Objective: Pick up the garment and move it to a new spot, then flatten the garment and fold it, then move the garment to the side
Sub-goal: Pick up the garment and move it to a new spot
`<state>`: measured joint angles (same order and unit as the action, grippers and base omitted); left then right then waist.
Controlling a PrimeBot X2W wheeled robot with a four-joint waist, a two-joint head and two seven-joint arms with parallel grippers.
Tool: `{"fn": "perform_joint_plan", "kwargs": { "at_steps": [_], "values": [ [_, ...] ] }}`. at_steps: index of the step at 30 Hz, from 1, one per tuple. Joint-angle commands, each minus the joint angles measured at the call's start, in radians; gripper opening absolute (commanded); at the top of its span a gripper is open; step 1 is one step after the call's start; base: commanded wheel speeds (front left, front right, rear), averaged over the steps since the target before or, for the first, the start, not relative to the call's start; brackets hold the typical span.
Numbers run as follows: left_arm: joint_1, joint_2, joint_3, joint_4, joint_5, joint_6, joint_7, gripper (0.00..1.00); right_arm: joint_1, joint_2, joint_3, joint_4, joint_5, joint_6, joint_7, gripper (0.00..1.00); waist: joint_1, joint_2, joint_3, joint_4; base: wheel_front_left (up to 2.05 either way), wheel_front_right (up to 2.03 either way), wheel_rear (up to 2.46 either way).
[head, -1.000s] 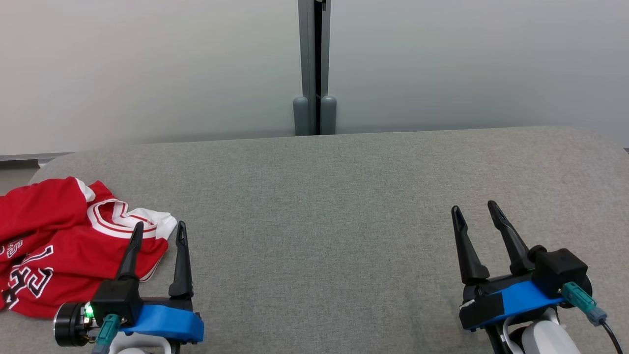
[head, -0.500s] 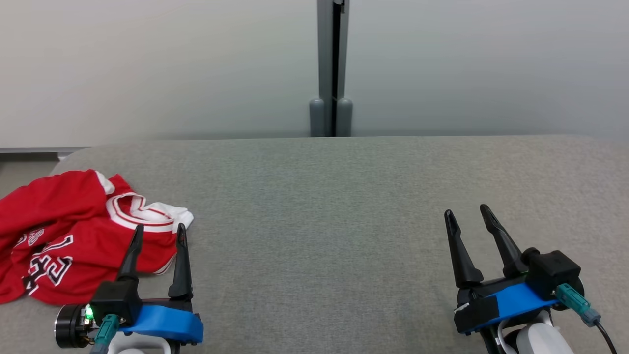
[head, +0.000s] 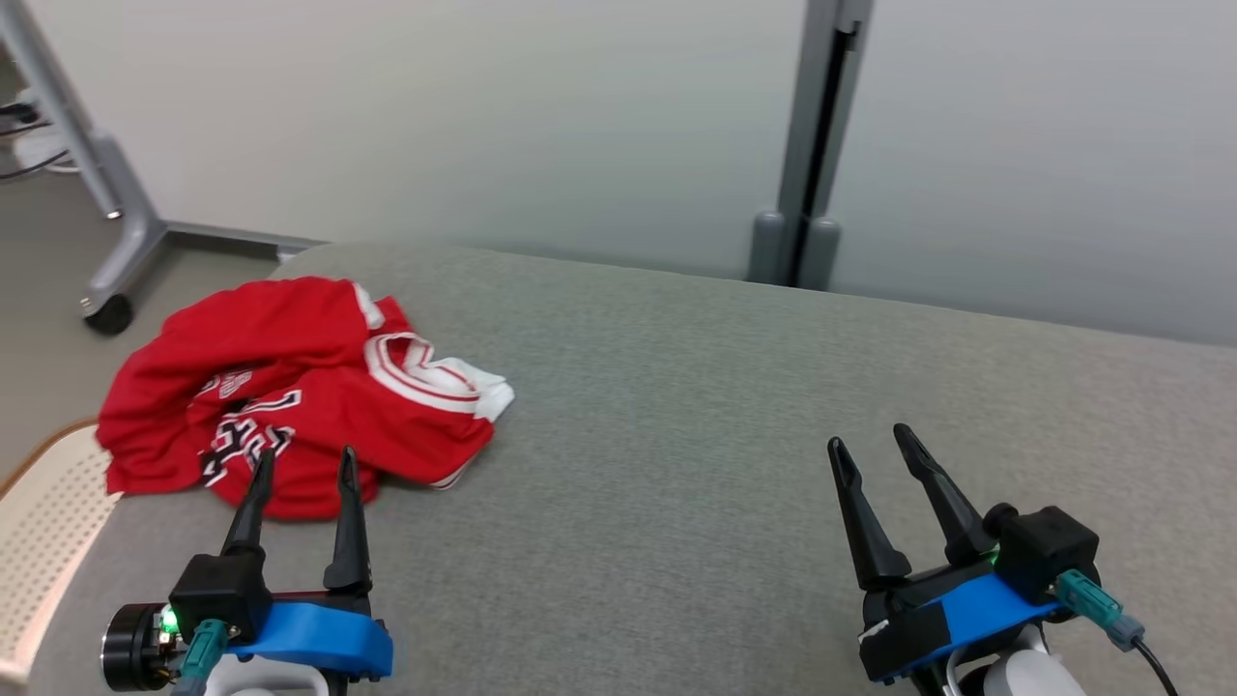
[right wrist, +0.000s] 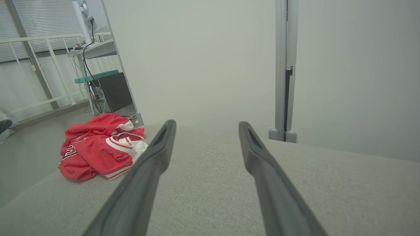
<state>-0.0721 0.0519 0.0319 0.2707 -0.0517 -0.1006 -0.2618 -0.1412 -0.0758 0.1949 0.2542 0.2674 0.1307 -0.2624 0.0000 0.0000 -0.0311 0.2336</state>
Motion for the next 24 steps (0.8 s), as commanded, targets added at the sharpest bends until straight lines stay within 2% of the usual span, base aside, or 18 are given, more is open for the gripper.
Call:
{"fn": "perform_joint_plan", "kwargs": {
  "at_steps": [1,5,12,18,24],
  "values": [
    [-0.003,0.001,0.006,0.000,-0.006,-0.001,-0.005,1.00,0.003,-0.007,0.007,0.001,0.008,0.000,-0.003,1.00,0.0000,0.0000,0.015,0.034,0.00,0.00,0.00],
    [-0.002,0.000,0.025,0.002,-0.027,-0.004,-0.005,1.00,-0.003,-0.013,0.031,-0.002,0.020,0.000,-0.003,1.00,0.0000,0.0000,0.015,0.077,0.00,0.00,0.00],
    [0.004,-0.001,0.053,-0.002,-0.050,-0.010,-0.005,1.00,-0.012,-0.020,0.069,-0.014,0.046,0.000,-0.003,1.00,0.0000,0.0000,0.025,0.098,0.00,0.00,0.00],
    [-0.001,-0.002,0.046,0.040,-0.072,-0.018,-0.005,1.00,-0.017,-0.026,0.082,-0.019,0.050,0.000,-0.004,1.00,0.0000,0.0000,0.034,0.082,0.00,0.00,0.00],
    [-0.073,0.014,0.053,0.116,-0.113,-0.023,0.008,1.00,-0.028,-0.034,0.078,-0.025,0.047,0.000,-0.003,1.00,0.0000,0.0000,0.041,0.041,0.00,0.00,0.00]
  ]
}}
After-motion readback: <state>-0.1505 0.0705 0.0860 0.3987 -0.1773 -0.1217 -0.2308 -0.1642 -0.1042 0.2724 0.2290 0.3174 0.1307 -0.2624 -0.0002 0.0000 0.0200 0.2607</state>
